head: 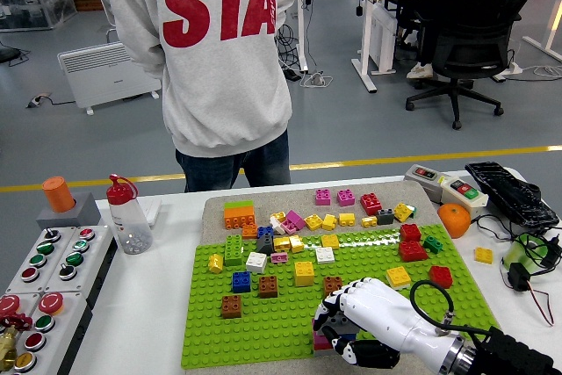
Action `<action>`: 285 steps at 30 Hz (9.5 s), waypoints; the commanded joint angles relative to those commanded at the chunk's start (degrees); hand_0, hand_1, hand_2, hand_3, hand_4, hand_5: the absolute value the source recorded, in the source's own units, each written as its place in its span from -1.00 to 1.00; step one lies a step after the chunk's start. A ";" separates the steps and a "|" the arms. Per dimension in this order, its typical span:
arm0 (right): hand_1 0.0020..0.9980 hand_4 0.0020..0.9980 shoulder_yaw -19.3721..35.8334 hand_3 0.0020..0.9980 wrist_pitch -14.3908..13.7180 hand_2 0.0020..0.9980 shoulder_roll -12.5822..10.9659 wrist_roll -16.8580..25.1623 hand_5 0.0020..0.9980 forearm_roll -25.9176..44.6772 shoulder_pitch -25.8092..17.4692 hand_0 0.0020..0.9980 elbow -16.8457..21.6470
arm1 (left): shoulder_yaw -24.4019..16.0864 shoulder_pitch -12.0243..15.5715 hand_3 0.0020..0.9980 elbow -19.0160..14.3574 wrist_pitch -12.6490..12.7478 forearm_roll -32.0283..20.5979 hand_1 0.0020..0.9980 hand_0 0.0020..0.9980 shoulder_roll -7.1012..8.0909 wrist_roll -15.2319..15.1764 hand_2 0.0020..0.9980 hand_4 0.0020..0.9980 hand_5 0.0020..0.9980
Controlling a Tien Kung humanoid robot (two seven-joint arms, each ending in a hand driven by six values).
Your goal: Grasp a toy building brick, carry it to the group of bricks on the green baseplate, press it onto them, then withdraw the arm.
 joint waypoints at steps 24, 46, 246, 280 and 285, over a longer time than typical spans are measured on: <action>0.12 -0.22 -0.58 0.08 0.44 0.11 0.52 0.14 -0.65 0.22 0.38 -0.05 -0.86 | 0.06 -0.05 0.16 0.00 -0.05 -0.04 0.37 0.31 0.02 0.03 0.42 -0.40 1.00; 0.12 -0.22 -2.00 0.08 0.78 0.11 0.79 -0.35 -0.65 0.41 -0.12 -0.08 -1.16 | -0.20 0.22 0.16 0.00 0.01 0.68 0.37 0.31 -0.09 0.21 0.42 -0.40 1.00; 0.24 -0.05 4.68 0.41 5.37 0.25 1.04 -22.33 -0.75 -2.58 -1.41 0.06 10.87 | 0.55 0.10 0.15 0.00 -0.39 1.04 0.37 0.31 -0.06 0.75 0.42 -0.41 1.00; 0.30 -0.03 -3.37 0.41 7.13 0.26 3.42 -24.07 -0.71 -6.94 3.81 0.12 6.97 | 0.70 -0.23 0.15 0.00 -0.42 0.85 0.37 0.32 0.03 0.74 0.42 -0.41 1.00; 0.33 -0.02 -3.87 0.41 7.28 0.28 3.45 -24.22 -0.71 -7.48 4.22 0.17 6.64 | 0.69 -0.23 0.15 0.00 -0.41 0.82 0.37 0.32 0.02 0.73 0.42 -0.41 1.00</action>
